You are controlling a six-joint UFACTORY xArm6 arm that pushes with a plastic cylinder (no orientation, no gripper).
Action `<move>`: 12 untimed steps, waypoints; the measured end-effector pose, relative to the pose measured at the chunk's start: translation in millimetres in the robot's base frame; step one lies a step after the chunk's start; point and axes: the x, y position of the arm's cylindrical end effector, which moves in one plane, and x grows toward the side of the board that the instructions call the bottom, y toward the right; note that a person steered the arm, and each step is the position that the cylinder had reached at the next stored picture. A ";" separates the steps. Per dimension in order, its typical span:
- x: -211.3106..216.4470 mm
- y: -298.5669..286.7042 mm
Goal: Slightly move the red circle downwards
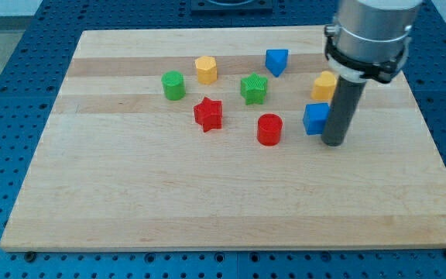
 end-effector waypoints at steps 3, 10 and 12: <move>-28.5 65.4; -76.5 -49.6; -68.2 -83.8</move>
